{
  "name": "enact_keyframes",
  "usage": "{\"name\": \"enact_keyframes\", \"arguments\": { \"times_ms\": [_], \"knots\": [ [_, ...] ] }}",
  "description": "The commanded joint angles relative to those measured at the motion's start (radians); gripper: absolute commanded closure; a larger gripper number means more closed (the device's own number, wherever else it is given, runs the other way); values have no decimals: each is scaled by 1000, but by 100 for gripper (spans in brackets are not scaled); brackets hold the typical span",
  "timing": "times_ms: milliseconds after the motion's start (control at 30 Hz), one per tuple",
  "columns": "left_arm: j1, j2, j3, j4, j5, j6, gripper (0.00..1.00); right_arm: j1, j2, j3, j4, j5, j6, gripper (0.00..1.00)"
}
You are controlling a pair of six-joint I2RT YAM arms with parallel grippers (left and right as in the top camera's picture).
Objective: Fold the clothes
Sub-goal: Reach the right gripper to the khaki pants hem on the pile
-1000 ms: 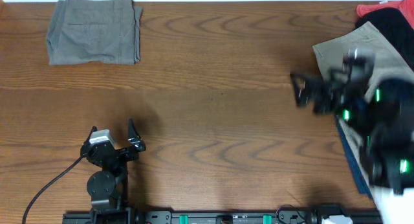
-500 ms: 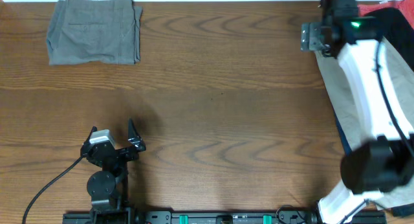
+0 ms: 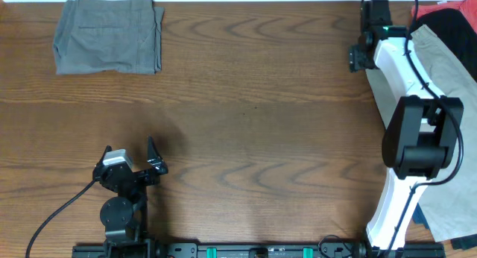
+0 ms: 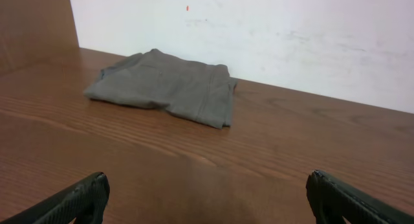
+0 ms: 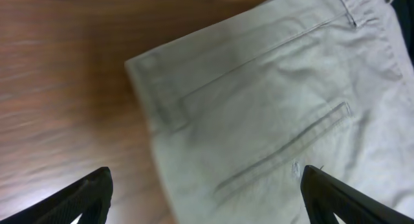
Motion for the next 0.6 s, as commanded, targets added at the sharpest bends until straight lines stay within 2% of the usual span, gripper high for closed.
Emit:
{"name": "enact_keyframes", "arguments": {
  "times_ms": [0, 333, 567],
  "knots": [
    [0, -5, -28, -24, -11, 16, 2, -30, 34, 24, 8, -47, -54, 10],
    [0, -5, -28, -24, -11, 16, 2, -40, 114, 24, 38, -89, -99, 8],
    [0, -5, -28, -24, -11, 16, 2, -42, 138, 24, 43, -52, -98, 27]
  ]
}}
